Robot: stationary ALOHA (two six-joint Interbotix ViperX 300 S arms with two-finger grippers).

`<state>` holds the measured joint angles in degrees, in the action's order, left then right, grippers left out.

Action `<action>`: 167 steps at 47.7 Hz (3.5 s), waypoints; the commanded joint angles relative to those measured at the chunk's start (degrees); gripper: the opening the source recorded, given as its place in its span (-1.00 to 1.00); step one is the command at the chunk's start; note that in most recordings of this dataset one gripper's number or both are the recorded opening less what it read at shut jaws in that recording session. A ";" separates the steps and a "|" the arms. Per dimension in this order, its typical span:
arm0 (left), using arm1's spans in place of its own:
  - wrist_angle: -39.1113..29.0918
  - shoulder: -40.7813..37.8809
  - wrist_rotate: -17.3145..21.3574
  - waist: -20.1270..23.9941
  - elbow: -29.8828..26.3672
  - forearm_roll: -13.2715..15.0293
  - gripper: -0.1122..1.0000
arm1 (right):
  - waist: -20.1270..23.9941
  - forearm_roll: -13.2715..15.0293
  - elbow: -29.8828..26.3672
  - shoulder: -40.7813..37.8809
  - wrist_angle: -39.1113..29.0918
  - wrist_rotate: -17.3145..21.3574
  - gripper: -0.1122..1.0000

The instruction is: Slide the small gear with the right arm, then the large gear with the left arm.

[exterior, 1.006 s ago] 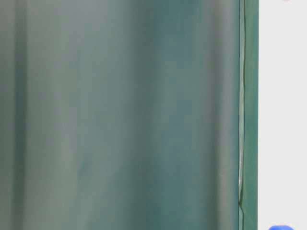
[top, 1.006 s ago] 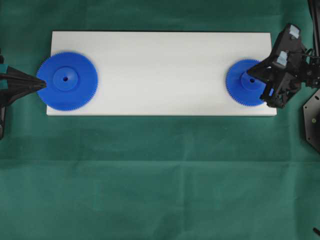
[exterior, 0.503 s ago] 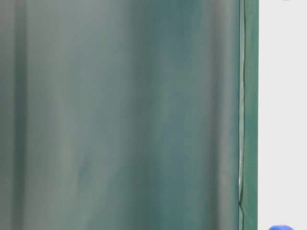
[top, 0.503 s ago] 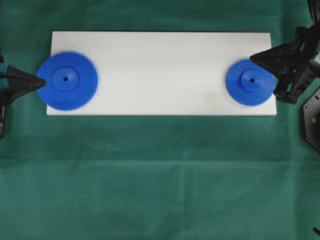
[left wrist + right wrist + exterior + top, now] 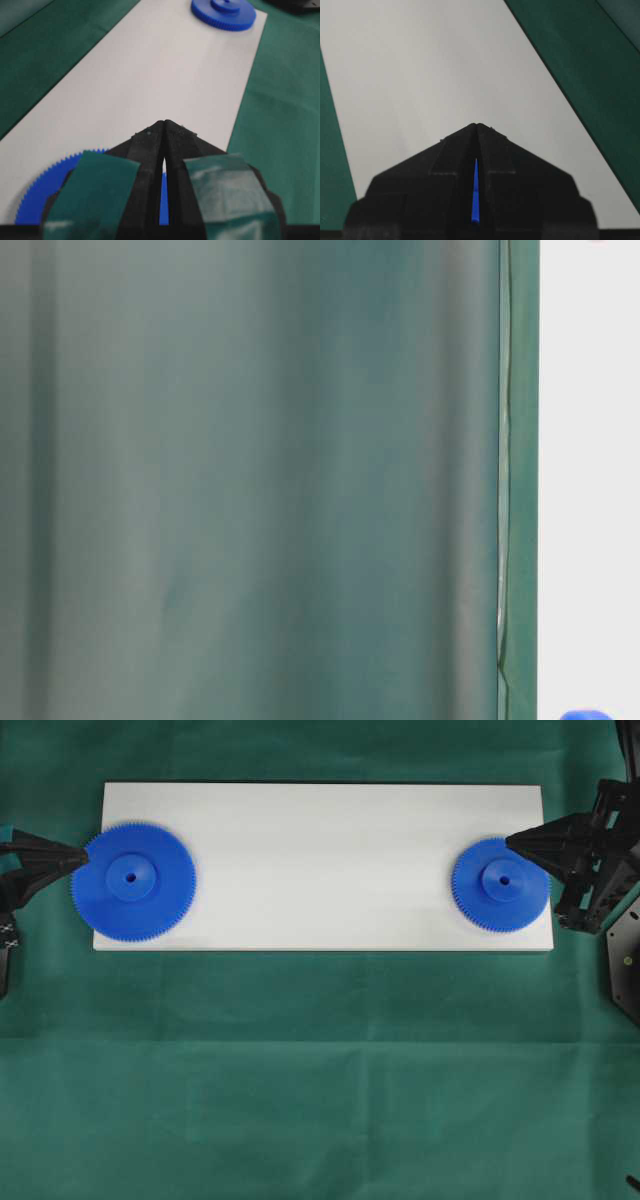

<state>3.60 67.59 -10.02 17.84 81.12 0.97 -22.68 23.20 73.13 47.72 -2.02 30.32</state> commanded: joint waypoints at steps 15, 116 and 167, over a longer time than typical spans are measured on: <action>-8.70 -12.39 0.62 0.62 -4.66 -0.18 -0.80 | -0.18 0.09 -0.62 -0.35 0.70 0.26 0.11; 2.81 -42.10 7.65 5.54 -8.88 -0.18 -0.80 | 2.29 -0.35 1.32 1.05 0.70 0.70 0.11; -17.49 -33.84 7.56 2.11 -16.52 -0.18 -0.80 | 2.90 -0.18 3.96 8.09 -0.62 0.70 0.11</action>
<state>-12.83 30.06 -2.55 20.13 64.60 0.88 -19.95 22.94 77.78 56.07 -2.99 30.85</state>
